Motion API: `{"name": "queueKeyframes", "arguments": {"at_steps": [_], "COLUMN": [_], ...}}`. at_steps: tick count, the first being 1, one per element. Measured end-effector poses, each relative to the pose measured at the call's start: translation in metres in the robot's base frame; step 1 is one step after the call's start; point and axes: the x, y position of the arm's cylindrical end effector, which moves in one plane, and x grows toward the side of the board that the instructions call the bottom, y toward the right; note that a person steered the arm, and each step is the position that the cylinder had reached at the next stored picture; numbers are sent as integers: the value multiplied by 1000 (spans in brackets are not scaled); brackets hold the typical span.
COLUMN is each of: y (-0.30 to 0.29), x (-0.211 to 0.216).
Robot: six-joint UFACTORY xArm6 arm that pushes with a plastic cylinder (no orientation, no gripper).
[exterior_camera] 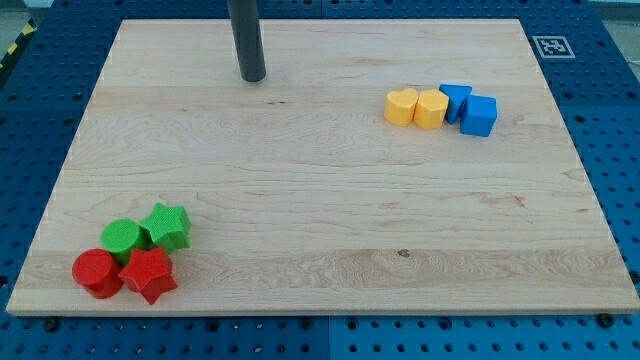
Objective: Push the group of blocks a bit right
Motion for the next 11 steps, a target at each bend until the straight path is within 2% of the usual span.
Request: {"name": "queueKeyframes", "arguments": {"at_steps": [1,2,3,5,6,7,8,9,10,11], "y": [0,-7,-4,38,45,50,49,-19,-127,-210], "x": [0,19,79,262,307,297,224,176,181,238]}}
